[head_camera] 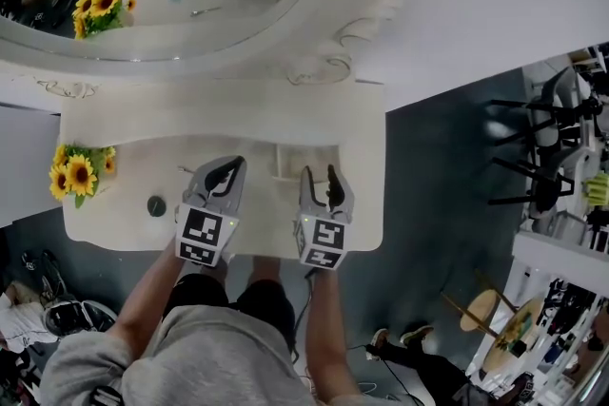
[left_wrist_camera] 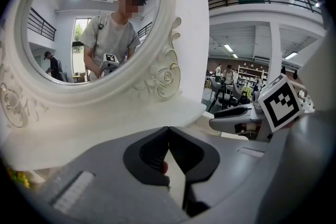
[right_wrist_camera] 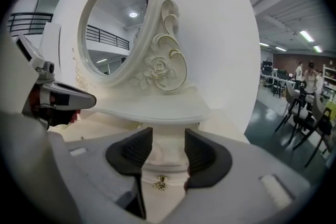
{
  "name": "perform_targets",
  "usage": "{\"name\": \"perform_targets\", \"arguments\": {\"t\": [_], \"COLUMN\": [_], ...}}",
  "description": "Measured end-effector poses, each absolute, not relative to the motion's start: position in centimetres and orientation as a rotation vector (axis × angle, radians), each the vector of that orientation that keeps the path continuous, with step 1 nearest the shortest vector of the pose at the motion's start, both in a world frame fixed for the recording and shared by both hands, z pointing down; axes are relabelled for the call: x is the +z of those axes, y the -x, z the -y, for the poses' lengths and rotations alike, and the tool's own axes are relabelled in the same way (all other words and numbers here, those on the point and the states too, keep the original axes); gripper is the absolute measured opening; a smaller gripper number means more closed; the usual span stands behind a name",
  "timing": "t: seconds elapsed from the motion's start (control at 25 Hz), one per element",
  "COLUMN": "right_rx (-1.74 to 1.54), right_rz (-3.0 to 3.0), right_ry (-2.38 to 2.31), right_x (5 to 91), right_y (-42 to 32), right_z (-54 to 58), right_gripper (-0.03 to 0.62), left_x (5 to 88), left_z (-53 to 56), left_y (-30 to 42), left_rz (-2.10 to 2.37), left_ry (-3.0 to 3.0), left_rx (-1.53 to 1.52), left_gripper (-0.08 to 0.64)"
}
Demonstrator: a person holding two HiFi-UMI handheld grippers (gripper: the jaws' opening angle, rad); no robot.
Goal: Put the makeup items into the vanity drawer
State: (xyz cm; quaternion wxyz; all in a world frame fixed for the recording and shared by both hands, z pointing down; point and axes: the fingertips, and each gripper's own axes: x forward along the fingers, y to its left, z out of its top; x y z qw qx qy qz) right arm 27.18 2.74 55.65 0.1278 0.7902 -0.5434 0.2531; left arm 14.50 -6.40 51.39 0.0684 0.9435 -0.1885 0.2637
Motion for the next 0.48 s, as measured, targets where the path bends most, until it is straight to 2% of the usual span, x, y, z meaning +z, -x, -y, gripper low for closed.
{"name": "perform_targets", "arguments": {"t": [0.48], "right_rx": [0.659], "right_rz": [1.587], "right_ry": [-2.347], "right_x": [52.1], "right_y": [-26.3], "right_z": [-3.1], "right_gripper": [0.195], "left_x": [48.4], "left_z": [6.3], "left_y": [-14.2], "left_rz": [0.553], "left_ry": [-2.899], "left_rx": [0.713], "left_gripper": [0.011]}}
